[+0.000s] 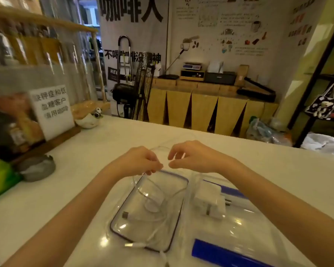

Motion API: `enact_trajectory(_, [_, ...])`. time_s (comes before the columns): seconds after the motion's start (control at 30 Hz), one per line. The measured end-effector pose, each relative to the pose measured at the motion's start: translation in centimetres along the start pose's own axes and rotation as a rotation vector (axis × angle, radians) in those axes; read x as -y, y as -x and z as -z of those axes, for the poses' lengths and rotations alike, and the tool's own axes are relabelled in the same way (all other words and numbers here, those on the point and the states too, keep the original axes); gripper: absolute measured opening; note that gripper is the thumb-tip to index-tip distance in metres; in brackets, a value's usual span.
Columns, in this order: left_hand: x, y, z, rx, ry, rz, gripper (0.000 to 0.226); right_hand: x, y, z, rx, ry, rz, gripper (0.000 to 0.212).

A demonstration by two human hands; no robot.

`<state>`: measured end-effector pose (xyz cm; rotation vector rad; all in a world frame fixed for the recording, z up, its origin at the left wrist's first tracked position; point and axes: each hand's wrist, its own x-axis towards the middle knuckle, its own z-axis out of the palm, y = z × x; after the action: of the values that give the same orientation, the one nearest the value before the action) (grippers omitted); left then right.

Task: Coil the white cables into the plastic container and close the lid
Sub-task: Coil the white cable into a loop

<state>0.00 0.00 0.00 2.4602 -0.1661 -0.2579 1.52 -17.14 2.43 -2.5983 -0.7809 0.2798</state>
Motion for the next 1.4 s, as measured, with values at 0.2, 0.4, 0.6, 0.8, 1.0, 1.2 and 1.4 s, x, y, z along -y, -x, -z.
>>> enact_trajectory(0.2, [2.3,1.8,-2.2,-0.008,-0.011,-0.029,0.009,1.1,-0.4,-2.8,0.174,0.128,0.022,0.022])
enact_trajectory(0.4, [3.3,3.1,-3.7,0.016,-0.041,-0.041,0.01,1.9,-0.6,-5.2,0.31,0.282,-0.02,0.024])
enact_trajectory(0.6, [3.1,3.7,-4.9,0.032,0.04,-0.048,0.016,2.2,-0.9,-6.4,0.247,0.301,-0.074,0.028])
enact_trajectory(0.8, [2.0,3.8,-5.3,0.126,0.334,-0.007,0.021,2.3,-0.5,-4.3,0.064,-0.17,-0.145,0.013])
enact_trajectory(1.0, [-1.0,4.4,-3.7,0.083,0.596,-0.146,0.017,2.2,0.9,-0.6,-0.132,-0.506,-0.039,0.013])
enact_trajectory(1.2, [-4.4,4.7,-0.2,0.104,0.744,-0.279,0.023,1.1,1.3,2.0,-0.377,-0.575,0.099,0.037])
enact_trajectory(1.4, [-8.2,4.4,2.4,0.122,0.925,-0.557,0.032,2.0,1.7,0.9,-0.234,-0.653,0.219,0.017])
